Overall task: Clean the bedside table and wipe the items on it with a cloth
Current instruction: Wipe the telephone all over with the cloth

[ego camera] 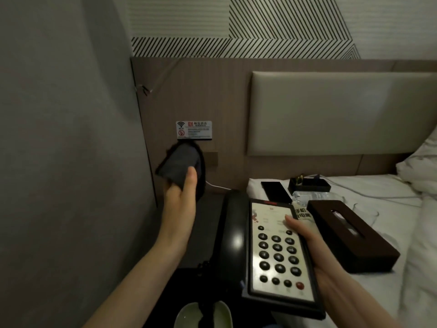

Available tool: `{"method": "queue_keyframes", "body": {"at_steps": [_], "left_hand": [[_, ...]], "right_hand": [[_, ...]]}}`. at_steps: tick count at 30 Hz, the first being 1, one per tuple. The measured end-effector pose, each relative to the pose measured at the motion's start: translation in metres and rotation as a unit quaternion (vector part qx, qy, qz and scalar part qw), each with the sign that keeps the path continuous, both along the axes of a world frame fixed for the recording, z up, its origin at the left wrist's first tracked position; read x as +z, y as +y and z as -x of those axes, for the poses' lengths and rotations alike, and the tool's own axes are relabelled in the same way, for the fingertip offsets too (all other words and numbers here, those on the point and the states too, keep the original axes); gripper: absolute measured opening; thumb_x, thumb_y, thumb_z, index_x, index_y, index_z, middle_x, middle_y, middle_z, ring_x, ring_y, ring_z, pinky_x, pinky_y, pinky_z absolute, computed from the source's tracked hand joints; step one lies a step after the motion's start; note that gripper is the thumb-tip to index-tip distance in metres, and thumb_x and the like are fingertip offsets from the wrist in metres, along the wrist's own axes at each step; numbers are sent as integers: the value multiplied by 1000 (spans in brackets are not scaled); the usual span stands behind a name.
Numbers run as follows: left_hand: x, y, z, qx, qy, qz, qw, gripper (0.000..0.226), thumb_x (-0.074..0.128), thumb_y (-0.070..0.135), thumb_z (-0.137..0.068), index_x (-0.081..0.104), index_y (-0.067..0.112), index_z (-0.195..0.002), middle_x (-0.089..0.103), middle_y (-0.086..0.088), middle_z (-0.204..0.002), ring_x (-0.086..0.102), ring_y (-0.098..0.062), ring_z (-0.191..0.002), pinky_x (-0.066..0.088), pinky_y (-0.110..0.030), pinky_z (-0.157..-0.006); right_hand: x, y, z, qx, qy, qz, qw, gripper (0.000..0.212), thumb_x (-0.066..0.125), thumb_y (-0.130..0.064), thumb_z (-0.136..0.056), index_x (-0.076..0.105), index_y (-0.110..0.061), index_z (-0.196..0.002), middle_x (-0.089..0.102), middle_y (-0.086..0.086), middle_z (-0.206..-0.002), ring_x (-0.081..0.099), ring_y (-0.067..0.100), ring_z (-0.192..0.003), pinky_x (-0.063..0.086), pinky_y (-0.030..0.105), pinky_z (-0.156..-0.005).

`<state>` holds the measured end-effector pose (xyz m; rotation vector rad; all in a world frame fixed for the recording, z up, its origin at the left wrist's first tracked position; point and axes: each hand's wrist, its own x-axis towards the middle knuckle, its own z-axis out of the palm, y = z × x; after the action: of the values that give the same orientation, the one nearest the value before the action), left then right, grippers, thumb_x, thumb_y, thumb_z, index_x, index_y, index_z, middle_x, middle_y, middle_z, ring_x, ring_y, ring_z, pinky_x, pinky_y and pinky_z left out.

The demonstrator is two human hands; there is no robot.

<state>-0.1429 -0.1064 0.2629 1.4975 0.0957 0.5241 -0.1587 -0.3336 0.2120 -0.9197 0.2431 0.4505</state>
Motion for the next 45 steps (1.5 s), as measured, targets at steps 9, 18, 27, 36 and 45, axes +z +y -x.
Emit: {"method": "queue_keyframes", "body": {"at_steps": [9, 18, 27, 36, 45], "left_hand": [[-15, -21, -10, -179, 38, -503, 845, 34, 42, 40, -98, 52, 46, -130, 25, 14, -148, 14, -12, -138, 12, -24, -107], [-30, -7, 48, -285, 20, -503, 815, 39, 39, 35, -99, 43, 54, -133, -12, 41, -148, -25, 20, -131, -3, -13, -107], [-19, -17, 8, -212, 83, -453, 862, 43, 36, 43, -99, 32, 52, -141, -4, 26, -157, -1, -2, -146, 9, -31, -117], [13, -19, -33, -267, 161, -364, 878, 37, 34, 31, -103, 57, 19, -130, 55, -2, -131, 50, -16, -123, 38, -29, -98], [-22, -5, 25, -291, 43, -364, 884, 36, 44, 23, -100, 57, 44, -127, 21, 31, -150, 22, 15, -131, 17, -10, -104]], "right_hand": [[3, 15, -1, -18, 1, 34, 999, 47, 66, -33, -78, 65, -1, -113, 70, 27, -102, 71, 42, -78, 57, 49, -66], [1, 7, -16, -84, -10, -1, 996, 33, 59, -33, -87, 66, -4, -102, 73, 20, -79, 71, 34, -59, 56, 42, -49], [-4, 19, -11, -3, -28, 6, 1000, 47, 64, -37, -79, 67, -3, -111, 71, 26, -101, 72, 40, -78, 58, 47, -63], [-5, 25, -6, 14, -18, 11, 1000, 44, 69, -39, -74, 76, 0, -94, 71, 25, -101, 72, 41, -81, 58, 49, -60], [-6, 10, -24, -108, 11, -6, 994, 37, 55, -42, -93, 65, -6, -91, 72, 19, -69, 69, 34, -53, 53, 46, -39]]}}
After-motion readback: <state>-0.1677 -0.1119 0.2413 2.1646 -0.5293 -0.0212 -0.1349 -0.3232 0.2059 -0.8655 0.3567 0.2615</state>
